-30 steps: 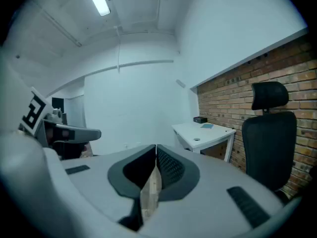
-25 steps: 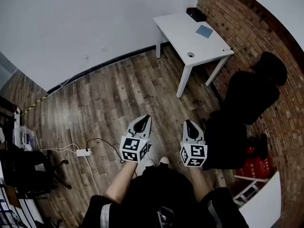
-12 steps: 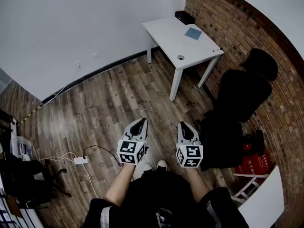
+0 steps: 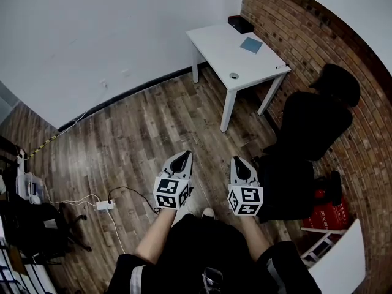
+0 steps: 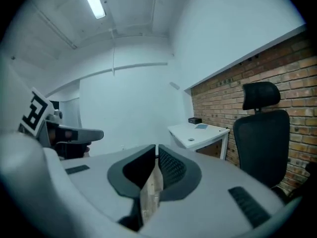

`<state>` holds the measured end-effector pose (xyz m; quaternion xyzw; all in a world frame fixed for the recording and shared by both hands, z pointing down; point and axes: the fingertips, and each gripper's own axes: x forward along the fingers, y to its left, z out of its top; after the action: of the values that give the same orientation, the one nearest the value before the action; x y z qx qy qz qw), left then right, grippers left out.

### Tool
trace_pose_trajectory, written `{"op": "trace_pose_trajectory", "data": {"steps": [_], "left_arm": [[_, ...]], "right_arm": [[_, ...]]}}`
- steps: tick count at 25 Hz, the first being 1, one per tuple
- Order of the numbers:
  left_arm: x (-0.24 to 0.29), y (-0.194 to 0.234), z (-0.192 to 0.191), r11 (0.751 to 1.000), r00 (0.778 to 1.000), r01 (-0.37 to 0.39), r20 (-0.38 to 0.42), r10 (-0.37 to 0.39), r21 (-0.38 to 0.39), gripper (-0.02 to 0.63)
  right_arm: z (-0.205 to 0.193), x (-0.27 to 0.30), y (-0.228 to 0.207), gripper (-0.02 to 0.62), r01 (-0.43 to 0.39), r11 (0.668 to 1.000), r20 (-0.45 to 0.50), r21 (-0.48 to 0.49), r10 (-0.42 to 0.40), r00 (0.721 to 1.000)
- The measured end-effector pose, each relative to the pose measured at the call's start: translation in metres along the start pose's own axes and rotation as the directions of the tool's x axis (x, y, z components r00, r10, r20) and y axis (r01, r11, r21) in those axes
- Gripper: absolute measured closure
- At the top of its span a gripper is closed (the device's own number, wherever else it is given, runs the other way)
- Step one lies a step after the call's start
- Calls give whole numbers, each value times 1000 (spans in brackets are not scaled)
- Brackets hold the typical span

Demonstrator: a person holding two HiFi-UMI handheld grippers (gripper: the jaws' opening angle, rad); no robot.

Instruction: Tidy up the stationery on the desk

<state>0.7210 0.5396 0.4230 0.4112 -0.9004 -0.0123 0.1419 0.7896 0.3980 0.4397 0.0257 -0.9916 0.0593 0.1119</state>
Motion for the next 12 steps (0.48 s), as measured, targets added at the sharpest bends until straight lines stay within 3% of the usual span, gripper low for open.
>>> {"op": "trace_pose_trajectory", "data": {"steps": [12], "left_arm": [[37, -14, 12, 1000, 1000, 13, -1, -13, 20, 583]], "right_arm": [[-4, 18, -18, 571, -31, 999, -18, 16, 32, 999]]}}
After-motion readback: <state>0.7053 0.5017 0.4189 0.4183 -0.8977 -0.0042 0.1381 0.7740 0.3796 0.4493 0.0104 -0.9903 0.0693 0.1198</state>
